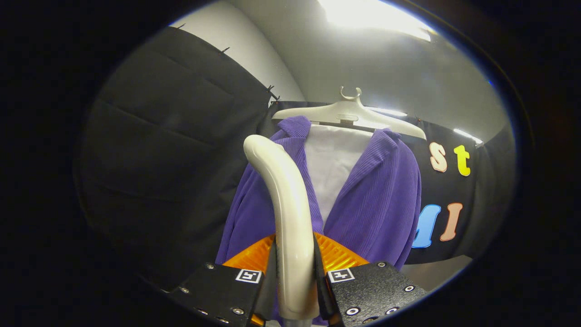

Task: Iron the clothes twice with a garment steamer, once on the left side and once on the right side.

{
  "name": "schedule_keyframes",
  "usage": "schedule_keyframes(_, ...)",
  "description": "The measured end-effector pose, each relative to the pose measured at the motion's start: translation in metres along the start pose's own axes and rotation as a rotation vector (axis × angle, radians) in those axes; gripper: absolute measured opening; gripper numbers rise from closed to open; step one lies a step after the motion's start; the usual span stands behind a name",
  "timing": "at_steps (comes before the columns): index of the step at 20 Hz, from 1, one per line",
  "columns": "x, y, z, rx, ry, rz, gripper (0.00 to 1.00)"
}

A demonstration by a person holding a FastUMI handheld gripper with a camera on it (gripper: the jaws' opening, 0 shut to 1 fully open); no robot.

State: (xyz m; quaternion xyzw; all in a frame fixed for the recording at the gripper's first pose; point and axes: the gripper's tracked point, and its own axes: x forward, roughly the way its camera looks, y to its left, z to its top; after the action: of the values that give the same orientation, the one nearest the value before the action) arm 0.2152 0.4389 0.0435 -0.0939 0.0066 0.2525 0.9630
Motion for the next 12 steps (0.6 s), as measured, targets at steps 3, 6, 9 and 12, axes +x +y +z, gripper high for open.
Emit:
schedule_keyframes(3,-0.009,0.002,-0.022,0.002,0.035,0.004,0.38)
schedule_keyframes(6,-0.02,0.005,-0.045,0.0,0.066,0.012,0.38)
schedule_keyframes(9,-0.029,0.008,-0.064,-0.01,0.092,0.016,0.39)
schedule_keyframes(12,-0.038,0.012,-0.099,0.003,0.162,0.024,0.38)
